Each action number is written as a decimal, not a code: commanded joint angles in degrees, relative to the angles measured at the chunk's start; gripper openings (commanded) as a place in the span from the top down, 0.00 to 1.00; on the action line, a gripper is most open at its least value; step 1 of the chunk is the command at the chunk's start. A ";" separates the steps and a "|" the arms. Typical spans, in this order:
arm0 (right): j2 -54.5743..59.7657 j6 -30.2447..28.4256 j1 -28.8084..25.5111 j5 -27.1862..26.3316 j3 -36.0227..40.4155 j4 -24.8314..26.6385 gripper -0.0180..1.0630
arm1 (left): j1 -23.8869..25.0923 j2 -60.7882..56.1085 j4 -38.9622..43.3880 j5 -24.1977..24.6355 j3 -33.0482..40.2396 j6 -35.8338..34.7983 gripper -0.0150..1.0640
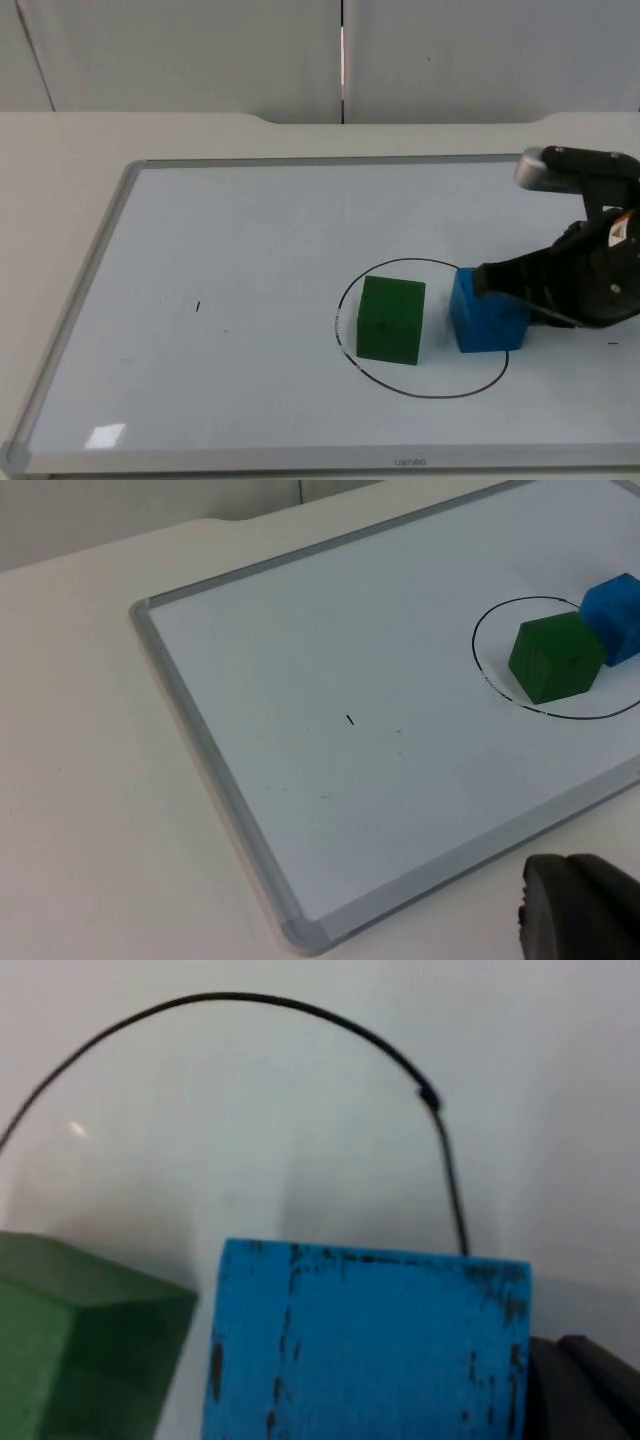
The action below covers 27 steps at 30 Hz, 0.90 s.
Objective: Push the two cubes into the marked area.
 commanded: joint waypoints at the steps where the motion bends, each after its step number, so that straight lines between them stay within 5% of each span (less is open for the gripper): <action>1: 0.07 1.08 0.76 -1.35 -0.27 0.09 0.98 | -0.24 -0.24 0.29 -0.05 0.17 -0.05 0.99; 27: -0.05 0.77 2.52 -0.51 -0.27 -0.25 0.98 | -0.24 -0.24 0.29 -0.05 0.17 -0.05 0.99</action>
